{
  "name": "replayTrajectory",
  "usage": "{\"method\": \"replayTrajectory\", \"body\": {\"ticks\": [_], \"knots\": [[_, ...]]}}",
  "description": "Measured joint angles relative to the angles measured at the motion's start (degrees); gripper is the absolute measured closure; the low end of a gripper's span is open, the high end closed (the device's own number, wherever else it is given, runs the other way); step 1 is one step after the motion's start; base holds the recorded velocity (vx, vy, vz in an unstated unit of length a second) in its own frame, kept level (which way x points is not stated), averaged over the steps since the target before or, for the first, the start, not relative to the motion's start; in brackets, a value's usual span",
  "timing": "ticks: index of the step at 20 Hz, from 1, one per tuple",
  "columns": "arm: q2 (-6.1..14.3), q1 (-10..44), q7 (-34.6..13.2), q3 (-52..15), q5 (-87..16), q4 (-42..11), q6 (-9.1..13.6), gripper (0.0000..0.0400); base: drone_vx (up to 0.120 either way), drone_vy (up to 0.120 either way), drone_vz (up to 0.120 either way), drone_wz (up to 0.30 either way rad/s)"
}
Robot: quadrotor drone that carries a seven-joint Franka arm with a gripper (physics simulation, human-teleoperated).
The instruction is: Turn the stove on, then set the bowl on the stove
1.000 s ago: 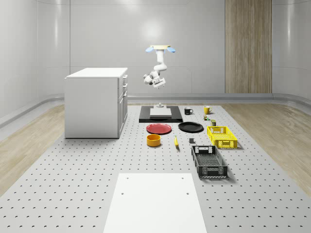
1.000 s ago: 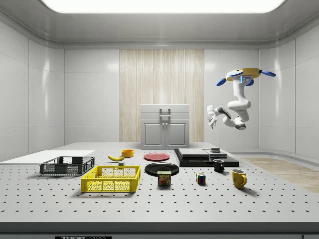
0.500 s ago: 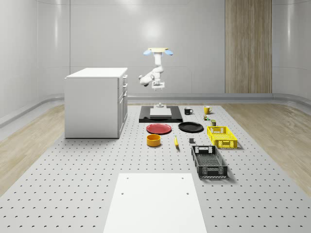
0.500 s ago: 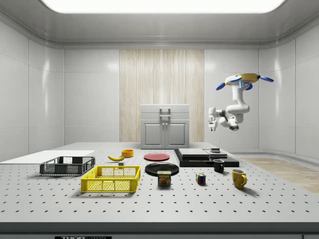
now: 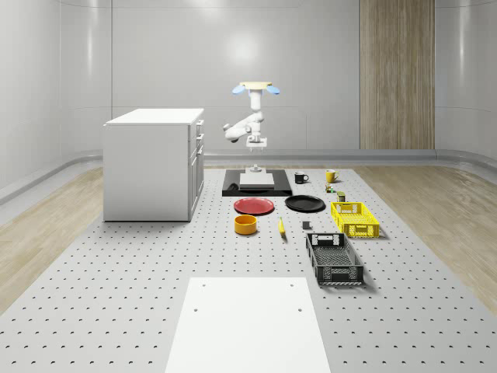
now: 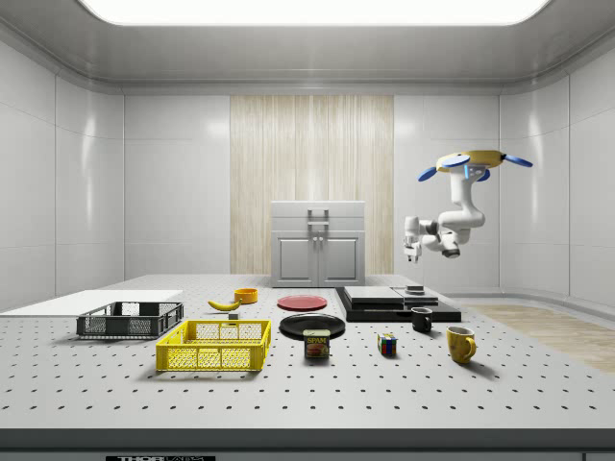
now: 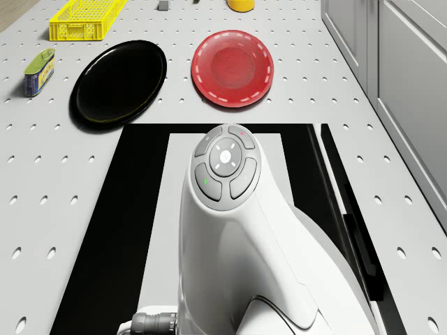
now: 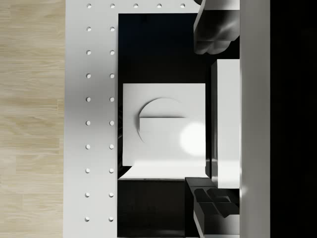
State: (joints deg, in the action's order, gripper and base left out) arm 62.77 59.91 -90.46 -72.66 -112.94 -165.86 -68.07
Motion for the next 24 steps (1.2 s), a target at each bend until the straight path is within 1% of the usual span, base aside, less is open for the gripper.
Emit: {"method": "replayTrajectory", "body": {"ticks": [1, 5, 7, 17, 19, 24], "knots": [[0.3, 0.2, -0.2, -0.1, 0.1, 0.0, -0.2, 0.0, 0.0, 0.12, -0.12, 0.0], [1.6, 0.8, -0.7, -0.6, 0.7, 0.1, -1.2, 0.0, 0.0, 0.0, -0.12, 0.0], [2.2, 1.1, -0.9, -0.9, 1.0, 0.1, -1.7, 0.0, 0.0, -0.08, -0.12, 0.0], [5.0, 2.1, -1.9, -1.8, 2.5, 0.3, -4.3, 0.0, 0.0, 0.0, -0.12, 0.0], [5.7, 2.2, -2.0, -1.6, 2.5, 0.4, -5.0, 0.0, 0.0, 0.0, 0.0, 0.0], [7.7, 2.1, -1.8, 0.8, 0.7, 0.9, -7.6, 0.0, 0.0, 0.0, 0.0, 0.0]]}}
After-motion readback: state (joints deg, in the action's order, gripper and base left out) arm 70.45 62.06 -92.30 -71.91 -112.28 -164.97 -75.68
